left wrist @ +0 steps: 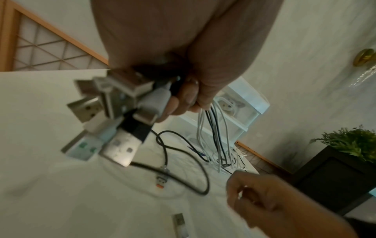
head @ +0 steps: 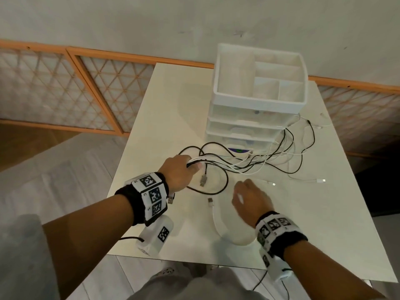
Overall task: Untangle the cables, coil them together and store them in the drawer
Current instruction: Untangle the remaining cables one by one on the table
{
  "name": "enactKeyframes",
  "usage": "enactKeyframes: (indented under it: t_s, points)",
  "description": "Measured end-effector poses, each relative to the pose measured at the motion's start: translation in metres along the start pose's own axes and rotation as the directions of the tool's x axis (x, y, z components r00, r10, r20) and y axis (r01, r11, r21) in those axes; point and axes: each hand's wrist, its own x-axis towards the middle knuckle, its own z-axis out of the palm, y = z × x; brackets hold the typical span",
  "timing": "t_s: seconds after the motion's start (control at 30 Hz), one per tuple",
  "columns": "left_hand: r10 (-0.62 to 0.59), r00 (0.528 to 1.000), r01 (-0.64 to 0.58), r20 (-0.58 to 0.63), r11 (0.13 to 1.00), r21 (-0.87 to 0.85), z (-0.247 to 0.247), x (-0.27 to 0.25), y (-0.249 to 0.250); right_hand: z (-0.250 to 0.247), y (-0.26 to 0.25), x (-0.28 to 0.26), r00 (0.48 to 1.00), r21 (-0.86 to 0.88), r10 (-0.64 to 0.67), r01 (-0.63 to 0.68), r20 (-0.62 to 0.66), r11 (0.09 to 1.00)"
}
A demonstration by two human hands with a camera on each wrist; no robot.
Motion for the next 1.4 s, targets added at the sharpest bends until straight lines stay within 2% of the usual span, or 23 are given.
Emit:
enactKeyframes:
  t_s: [0.07, 0.13, 0.17, 0.23, 0.3, 0.33, 0.5, 0.57, 0.63, 0.7, 0.77, 0.83, 0.87, 0.93, 1.0, 1.03, 1.1, 1.2, 1.27, 1.33, 1.4]
  points:
    - [-0.006, 1.0, 0.006, -0.007, 1.0, -0.022, -0.001, -0.001, -0.002, -0.014, 0.021, 0.003, 0.984, 0.126, 0.083, -0.064, -0.157, 0.99]
    - [-0.012, 1.0, 0.012, -0.009, 0.999, -0.04, 0.0, -0.001, -0.003, -0.019, 0.032, 0.001, 0.974, 0.171, 0.062, -0.025, -0.219, 0.985]
    - [-0.016, 1.0, 0.015, -0.006, 0.999, -0.044, 0.002, 0.0, -0.001, -0.016, 0.032, -0.003, 0.982, 0.151, 0.012, 0.017, -0.189, 0.988]
    - [-0.024, 1.0, 0.024, -0.001, 0.998, -0.057, 0.006, 0.0, 0.002, -0.001, 0.018, -0.015, 0.997, 0.125, -0.072, 0.069, 0.02, 0.99]
    - [-0.03, 1.0, 0.03, 0.001, 0.995, -0.095, 0.01, 0.001, 0.006, 0.016, 0.002, -0.026, 0.963, 0.044, -0.106, 0.098, 0.248, 0.994]
    - [-0.032, 0.999, 0.031, 0.0, 0.992, -0.122, 0.011, 0.001, 0.008, 0.023, -0.005, -0.028, 0.949, -0.003, -0.109, 0.116, 0.297, 0.993]
    - [-0.024, 0.998, 0.043, 0.054, 0.919, -0.391, 0.012, 0.0, 0.016, 0.03, -0.015, -0.022, 0.955, -0.196, -0.12, 0.176, 0.27, 0.965]
    - [0.006, 0.996, 0.041, 0.094, 0.871, -0.49, 0.011, -0.005, 0.022, 0.022, -0.01, -0.021, 0.95, -0.167, -0.126, 0.179, 0.285, 0.97]
    - [0.044, 0.992, 0.03, 0.119, 0.831, -0.555, 0.009, -0.01, 0.028, 0.007, 0.0, -0.02, 0.96, 0.017, -0.136, 0.136, 0.245, 0.991]
    - [0.073, 0.992, 0.004, 0.105, 0.802, -0.597, 0.009, -0.01, 0.033, -0.011, 0.008, -0.019, 0.978, 0.242, -0.137, 0.097, 0.156, 0.965]
    - [0.112, 0.99, -0.036, 0.085, 0.784, -0.619, 0.01, -0.01, 0.039, -0.032, 0.003, -0.018, 0.972, 0.382, -0.222, 0.178, 0.075, 0.907]
    - [0.185, 0.98, -0.102, 0.076, 0.789, -0.606, 0.016, -0.011, 0.049, -0.052, -0.013, -0.015, 0.943, 0.435, -0.333, 0.305, -0.011, 0.847]
    - [0.223, 0.974, -0.157, 0.049, 0.809, -0.566, 0.02, -0.012, 0.055, -0.06, -0.021, -0.013, 0.934, 0.456, -0.349, 0.345, -0.079, 0.82]
    - [0.251, 0.968, -0.216, 0.002, 0.839, -0.5, 0.024, -0.011, 0.065, -0.073, -0.032, -0.007, 0.924, 0.505, -0.317, 0.382, -0.214, 0.774]
    - [0.243, 0.969, -0.188, 0.031, 0.821, -0.539, 0.024, -0.007, 0.069, -0.084, -0.037, -0.004, 0.918, 0.52, -0.241, 0.38, -0.316, 0.765]
    - [0.241, 0.969, -0.174, 0.059, 0.829, -0.531, 0.023, -0.007, 0.07, -0.09, -0.034, -0.003, 0.92, 0.521, -0.193, 0.356, -0.341, 0.776]
    - [0.212, 0.974, -0.15, 0.086, 0.876, -0.458, 0.015, -0.008, 0.069, -0.104, -0.019, 0.001, 0.944, 0.545, -0.108, 0.271, -0.313, 0.793]
    - [0.191, 0.982, -0.17, 0.008, 0.891, -0.42, -0.012, -0.009, 0.059, -0.125, 0.026, 0.006, 0.948, 0.481, 0.054, 0.109, -0.312, 0.87]
    - [0.196, 0.979, -0.197, -0.048, 0.872, -0.449, -0.031, -0.007, 0.051, -0.131, 0.067, 0.01, 0.927, 0.376, 0.232, -0.11, -0.296, 0.92]
    - [0.19, 0.974, -0.225, -0.127, 0.886, -0.406, -0.04, -0.005, 0.046, -0.122, 0.1, 0.012, 0.893, 0.285, 0.417, -0.36, -0.17, 0.888]
    - [0.154, 0.963, -0.23, -0.222, 0.899, -0.373, -0.04, -0.002, 0.044, -0.113, 0.116, 0.015, 0.862, 0.27, 0.502, -0.468, -0.073, 0.842]
